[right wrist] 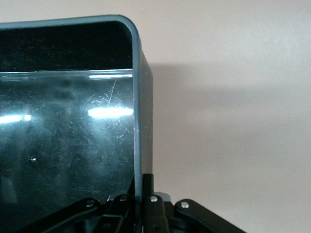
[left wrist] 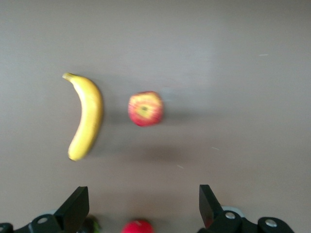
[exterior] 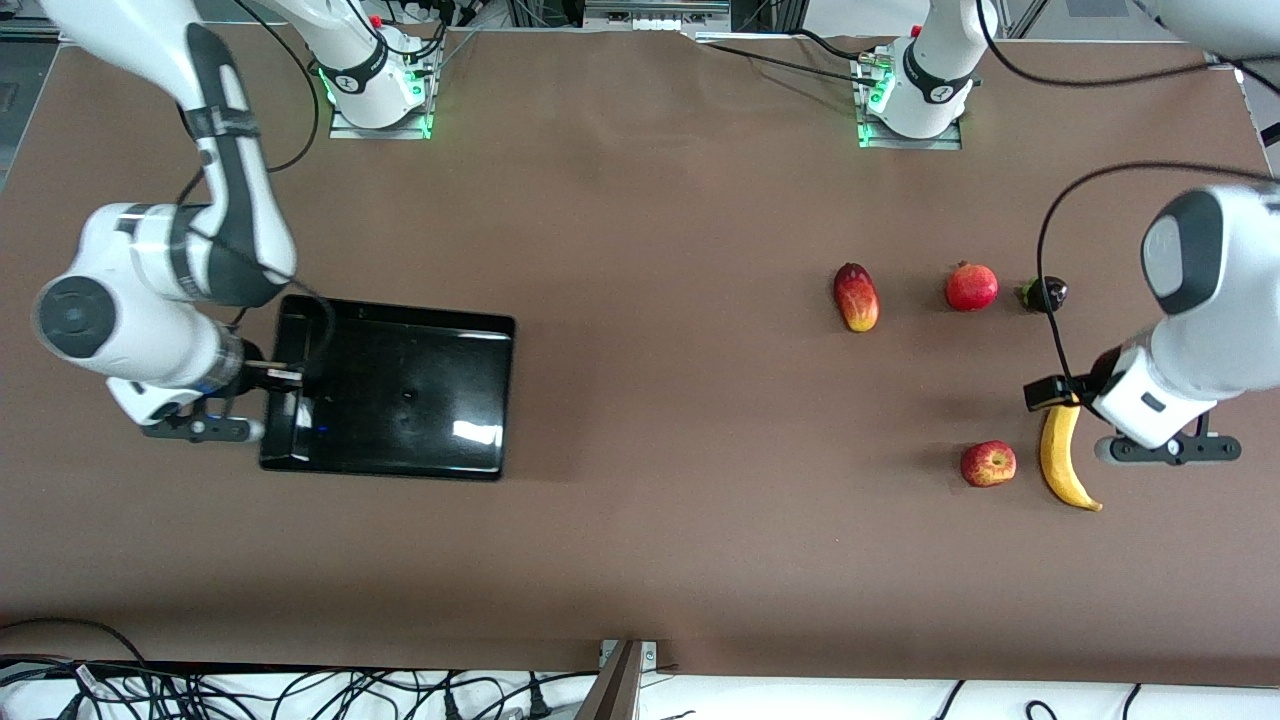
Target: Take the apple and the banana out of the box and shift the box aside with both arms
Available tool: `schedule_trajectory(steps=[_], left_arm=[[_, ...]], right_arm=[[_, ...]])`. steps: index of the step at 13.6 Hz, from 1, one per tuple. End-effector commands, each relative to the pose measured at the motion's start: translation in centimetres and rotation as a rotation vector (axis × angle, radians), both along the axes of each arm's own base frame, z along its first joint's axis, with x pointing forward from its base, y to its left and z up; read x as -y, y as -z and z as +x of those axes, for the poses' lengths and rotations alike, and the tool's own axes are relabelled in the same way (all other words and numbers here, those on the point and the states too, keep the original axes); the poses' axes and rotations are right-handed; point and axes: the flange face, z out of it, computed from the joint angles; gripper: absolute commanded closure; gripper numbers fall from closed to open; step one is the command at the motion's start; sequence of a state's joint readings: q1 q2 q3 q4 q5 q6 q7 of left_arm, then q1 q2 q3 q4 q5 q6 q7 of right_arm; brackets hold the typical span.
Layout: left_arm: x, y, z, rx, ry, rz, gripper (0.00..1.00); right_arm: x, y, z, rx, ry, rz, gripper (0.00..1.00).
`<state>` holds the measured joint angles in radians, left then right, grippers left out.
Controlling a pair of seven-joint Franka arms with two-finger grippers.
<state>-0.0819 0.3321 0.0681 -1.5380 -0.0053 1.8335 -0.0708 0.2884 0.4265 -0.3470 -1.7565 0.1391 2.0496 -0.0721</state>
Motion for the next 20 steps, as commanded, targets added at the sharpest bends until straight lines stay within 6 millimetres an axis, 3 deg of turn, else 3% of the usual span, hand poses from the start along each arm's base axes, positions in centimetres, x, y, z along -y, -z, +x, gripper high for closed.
schedule_trajectory(steps=[1,4,7,8,9,11,14,16,20], left_arm=[[3.8,-5.7,-3.8,-0.006,-0.02,-0.026,0.0],[2.4,-12.3,-7.1,0.035,-0.034,-0.035,0.0],[1.8,-14.4,-8.8,0.026,-0.038,-0.038,0.0],[1.9,-14.4,-9.0,0.017,-0.034,-0.036,0.0],[1.6,-14.4,-9.0,0.019,-0.031,-0.025,0.0],[0.8,-15.1,-9.4,0.023,-0.038,-0.003,0.0],[0.7,-14.9,-9.6,0.009,-0.044,-0.003,0.0],[0.3,-14.6,-9.6,0.005,-0.054,-0.003,0.0],[-1.0,-14.7,-9.6,0.006,-0.072,-0.004,0.0]], right_arm=[[3.3,1.4,-2.5,0.042,-0.025,0.059,1.0],[5.3,3.9,-5.4,0.075,-0.069,0.051,1.0],[6.1,5.0,-6.5,0.054,-0.079,0.052,1.0],[6.0,5.0,-6.5,0.051,-0.081,0.053,0.46],[6.0,4.4,-6.2,0.06,-0.082,0.054,0.0],[6.2,1.7,-5.5,0.099,-0.089,0.053,0.0],[6.5,-4.2,-4.4,0.069,-0.093,0.076,0.0],[6.1,-9.9,-3.0,0.024,-0.146,0.036,0.0],[3.6,-20.2,-3.3,-0.105,-0.199,0.051,0.0]])
